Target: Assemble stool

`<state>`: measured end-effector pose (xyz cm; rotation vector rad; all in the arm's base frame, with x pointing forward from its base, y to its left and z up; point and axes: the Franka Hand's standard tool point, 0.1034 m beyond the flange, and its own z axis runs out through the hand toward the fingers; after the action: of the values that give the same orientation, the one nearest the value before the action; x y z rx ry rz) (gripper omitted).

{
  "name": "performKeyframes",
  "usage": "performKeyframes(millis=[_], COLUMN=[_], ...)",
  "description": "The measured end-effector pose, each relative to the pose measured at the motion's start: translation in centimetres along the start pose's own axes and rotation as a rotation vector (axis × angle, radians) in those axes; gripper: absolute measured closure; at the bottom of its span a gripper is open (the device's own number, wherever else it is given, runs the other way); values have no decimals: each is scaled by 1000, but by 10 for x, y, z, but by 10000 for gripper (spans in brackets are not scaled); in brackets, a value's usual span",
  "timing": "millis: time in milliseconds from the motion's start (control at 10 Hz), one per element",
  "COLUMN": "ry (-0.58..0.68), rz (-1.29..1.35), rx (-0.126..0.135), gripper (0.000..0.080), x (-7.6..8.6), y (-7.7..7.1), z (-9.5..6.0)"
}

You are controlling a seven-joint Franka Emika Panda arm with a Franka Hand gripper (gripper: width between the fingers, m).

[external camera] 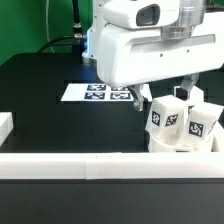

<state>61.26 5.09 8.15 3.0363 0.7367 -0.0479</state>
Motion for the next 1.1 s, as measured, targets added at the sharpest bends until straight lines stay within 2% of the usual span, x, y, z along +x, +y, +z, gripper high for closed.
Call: performKeyframes(millis=[100, 200, 300, 700, 1000, 1100], ry=[-3, -4, -2, 0, 1, 2], rz=[1, 6, 14, 69, 379, 557], rx=[0, 0, -1, -2, -2, -2], gripper=[385, 385, 465, 465, 465, 465], x=[-1, -1, 0, 0, 0, 0], y=[0, 0, 0, 1, 1, -1], z=[2, 3, 3, 2, 2, 2])
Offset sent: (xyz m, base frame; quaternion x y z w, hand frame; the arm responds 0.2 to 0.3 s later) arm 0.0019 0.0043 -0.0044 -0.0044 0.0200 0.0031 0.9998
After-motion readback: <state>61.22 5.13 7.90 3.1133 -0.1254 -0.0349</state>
